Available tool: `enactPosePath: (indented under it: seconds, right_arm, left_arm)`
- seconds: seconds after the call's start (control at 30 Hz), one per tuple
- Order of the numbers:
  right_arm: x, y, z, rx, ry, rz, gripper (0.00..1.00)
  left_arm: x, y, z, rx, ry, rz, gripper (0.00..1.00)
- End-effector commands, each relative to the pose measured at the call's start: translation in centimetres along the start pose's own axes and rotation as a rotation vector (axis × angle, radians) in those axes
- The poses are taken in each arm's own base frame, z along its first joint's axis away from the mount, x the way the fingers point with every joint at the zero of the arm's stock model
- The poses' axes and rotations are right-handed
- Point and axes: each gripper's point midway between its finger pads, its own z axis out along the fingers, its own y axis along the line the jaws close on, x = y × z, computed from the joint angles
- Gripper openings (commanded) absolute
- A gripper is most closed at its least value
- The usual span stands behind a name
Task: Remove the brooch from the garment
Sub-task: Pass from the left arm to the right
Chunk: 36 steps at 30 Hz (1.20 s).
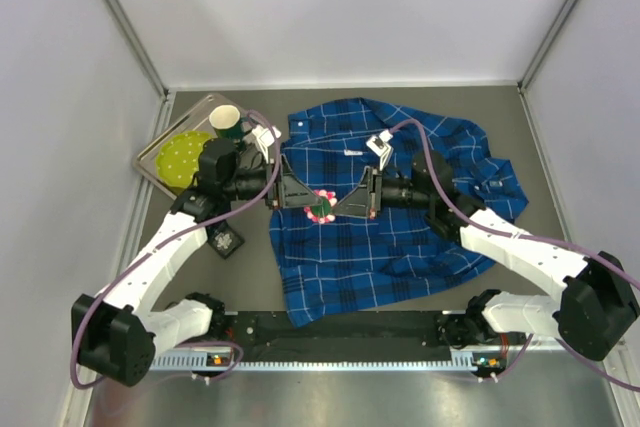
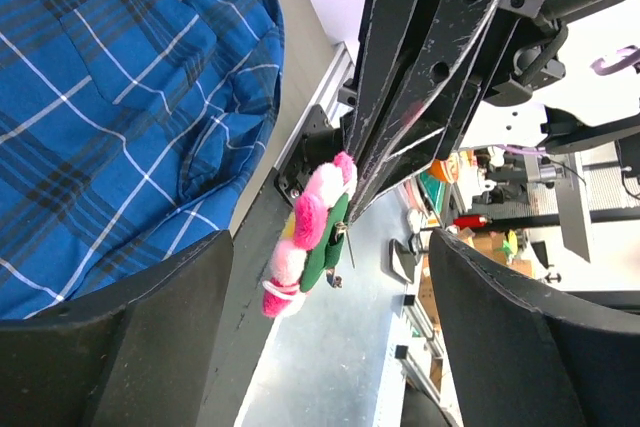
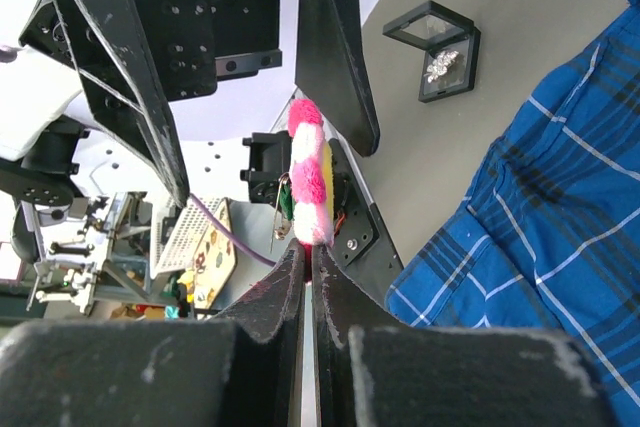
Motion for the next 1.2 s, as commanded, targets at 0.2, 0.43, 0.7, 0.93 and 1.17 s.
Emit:
enactPosePath:
  seconds: [0.2,0.43,0.7,0.93,1.17]
  right_arm:
    - [-3.0,2.5,-0.2,-0.043,-0.07,-0.082,0.0]
    - [-3.0,2.2,0.0,-0.037,-0.066,-0.079,0.0]
    - [-3.2,2.1,-0.4,-0.027,-0.062,-0.088,0.0]
    - [-2.9,2.2,-0.5,-0.048,-0.057,-0.073,0.0]
    - [-2.8,2.6,-0.4,-0.077,-0.055,-0.062,0.0]
  left_arm:
    - [0.0,-1.2,0.9,0.032,0.042,0.063,0.61]
    - [0.4,-1.4,1.1,0.046,0.058,0.063,0.53]
    - [0.2,-2.0,1.1,0.062,0.055,0.088,0.42]
    - [0.2,-2.3,1.1,0.083,0.044,0.092,0.33]
    - [0.0,-2.4,1.2,0.082,0.041,0.081,0.26]
